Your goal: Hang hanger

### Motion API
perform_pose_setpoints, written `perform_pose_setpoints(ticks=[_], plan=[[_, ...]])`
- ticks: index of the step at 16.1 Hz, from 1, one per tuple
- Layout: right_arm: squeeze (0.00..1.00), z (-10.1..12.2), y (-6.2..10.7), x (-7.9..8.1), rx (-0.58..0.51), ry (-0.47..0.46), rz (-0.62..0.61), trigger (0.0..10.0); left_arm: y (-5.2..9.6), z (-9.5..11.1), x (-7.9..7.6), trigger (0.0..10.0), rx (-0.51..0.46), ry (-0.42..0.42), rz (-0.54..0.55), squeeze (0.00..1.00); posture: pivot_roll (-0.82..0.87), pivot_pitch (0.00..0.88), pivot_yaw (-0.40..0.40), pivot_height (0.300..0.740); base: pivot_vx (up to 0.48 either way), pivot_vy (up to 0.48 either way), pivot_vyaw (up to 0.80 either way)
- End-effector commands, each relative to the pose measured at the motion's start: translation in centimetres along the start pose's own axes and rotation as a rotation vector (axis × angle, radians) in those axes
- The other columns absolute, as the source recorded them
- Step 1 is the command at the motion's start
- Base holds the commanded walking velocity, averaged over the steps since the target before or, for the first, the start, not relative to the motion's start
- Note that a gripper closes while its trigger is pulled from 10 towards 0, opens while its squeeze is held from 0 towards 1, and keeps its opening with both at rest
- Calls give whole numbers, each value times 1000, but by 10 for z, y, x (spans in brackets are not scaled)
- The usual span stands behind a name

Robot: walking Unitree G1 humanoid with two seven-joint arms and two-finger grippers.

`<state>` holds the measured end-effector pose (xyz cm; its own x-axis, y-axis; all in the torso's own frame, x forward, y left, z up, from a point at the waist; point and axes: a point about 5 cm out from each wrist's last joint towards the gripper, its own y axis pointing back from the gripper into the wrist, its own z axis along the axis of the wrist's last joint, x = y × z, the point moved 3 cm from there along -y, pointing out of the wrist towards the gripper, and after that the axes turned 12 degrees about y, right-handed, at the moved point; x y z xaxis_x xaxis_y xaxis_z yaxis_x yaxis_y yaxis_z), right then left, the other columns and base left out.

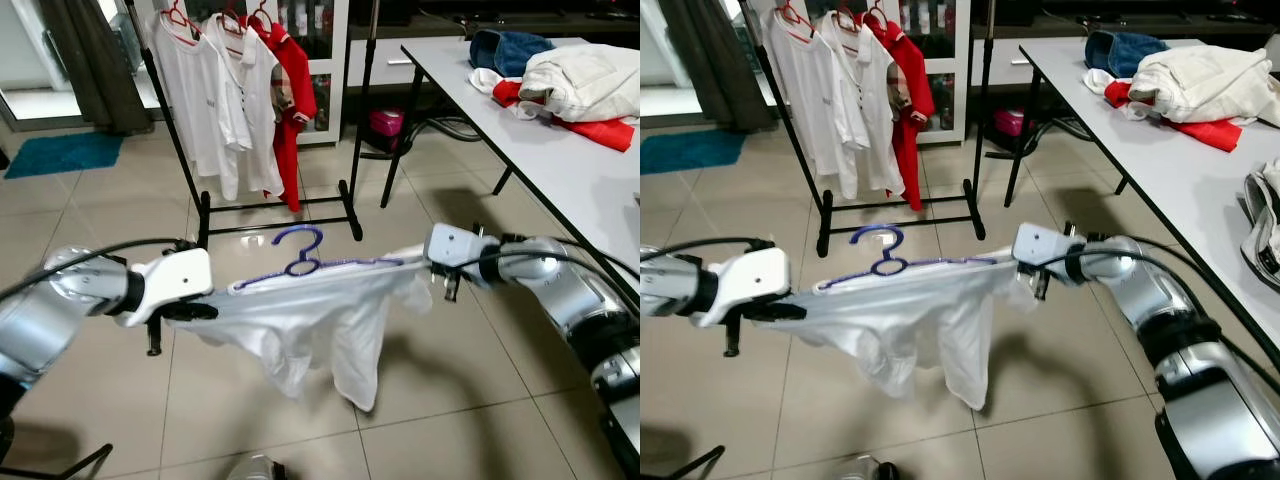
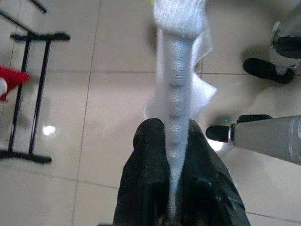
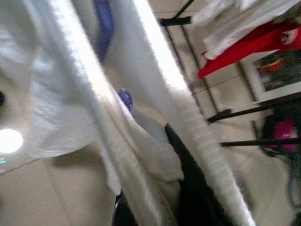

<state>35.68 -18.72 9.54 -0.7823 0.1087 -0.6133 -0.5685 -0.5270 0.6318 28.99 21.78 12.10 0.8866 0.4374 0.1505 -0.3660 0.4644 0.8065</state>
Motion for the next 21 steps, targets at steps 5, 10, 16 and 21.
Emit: perform_pose_setpoints(ticks=[5,10,16,21], plan=[[0,-27,24,-3,86,-171,-70,0,-10,-41,13,0,218,110,77,0,-22,0,50,740,0,0,0],[0,-41,13,0,324,-59,-112,0,-24,-28,10,0,229,56,49,0,-32,0,55,740,0,0,0],[0,-57,-2,11,555,79,-132,0,-18,-32,11,0,353,-22,20,0,-19,0,41,740,0,0,0],[0,-32,-18,-3,450,4,-269,0,-32,-43,9,0,410,9,46,0,-26,0,38,740,0,0,0]])
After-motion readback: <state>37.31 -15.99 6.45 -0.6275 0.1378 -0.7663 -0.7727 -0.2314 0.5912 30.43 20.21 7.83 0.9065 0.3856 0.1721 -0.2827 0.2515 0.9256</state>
